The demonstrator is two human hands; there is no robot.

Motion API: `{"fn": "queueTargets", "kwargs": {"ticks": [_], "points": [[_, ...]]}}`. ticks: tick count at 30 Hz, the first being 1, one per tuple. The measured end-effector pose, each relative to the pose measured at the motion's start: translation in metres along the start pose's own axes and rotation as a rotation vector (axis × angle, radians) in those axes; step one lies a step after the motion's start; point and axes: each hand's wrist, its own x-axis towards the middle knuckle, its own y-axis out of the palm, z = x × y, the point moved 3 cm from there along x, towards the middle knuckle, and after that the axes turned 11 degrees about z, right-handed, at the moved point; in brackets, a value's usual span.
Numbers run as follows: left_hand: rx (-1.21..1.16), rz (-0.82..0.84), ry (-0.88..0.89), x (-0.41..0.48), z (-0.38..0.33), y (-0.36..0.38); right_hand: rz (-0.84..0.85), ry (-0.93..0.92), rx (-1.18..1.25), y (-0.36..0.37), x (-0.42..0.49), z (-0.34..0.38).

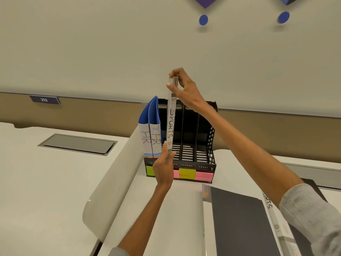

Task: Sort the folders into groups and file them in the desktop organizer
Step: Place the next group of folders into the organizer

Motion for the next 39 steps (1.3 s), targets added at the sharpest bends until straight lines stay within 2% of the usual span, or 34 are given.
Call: {"fn": "queueTargets", "kwargs": {"ticks": [6, 11, 15, 21, 25, 27, 30, 36, 39], "points": [[0.071, 0.169, -0.074, 0.025, 0.054, 0.022, 0.005, 0.01, -0.044, 0.021, -0.01, -0.035], [0.039, 0.218, -0.084, 0.03, 0.065, 0.024, -0.006, -0.048, -0.092, 0.033, -0.006, -0.038], [0.233, 0.24, -0.075, 0.03, 0.08, 0.014, -0.087, -0.077, -0.115, 0.039, -0.009, -0.04], [0.32, 0.383, -0.031, 0.024, 0.094, 0.013, -0.127, -0.093, -0.136, 0.034, -0.016, -0.045], [0.403, 0.589, -0.094, 0.038, 0.093, 0.016, -0.125, -0.076, -0.149, 0.03, -0.021, -0.046], [0.423, 0.633, -0.109, 0.046, 0.089, 0.013, -0.137, -0.068, -0.157, 0.03, -0.02, -0.046], [0.382, 0.528, -0.131, 0.054, 0.085, 0.011, -0.147, -0.082, -0.17, 0.034, -0.021, -0.041], [0.453, 0.407, -0.117, 0.059, 0.086, 0.015, 0.013, -0.061, -0.215, 0.049, -0.039, -0.048], [0.402, 0.348, -0.105, 0.051, 0.09, 0.014, 0.045, -0.006, -0.226, 0.058, -0.053, -0.062]]}}
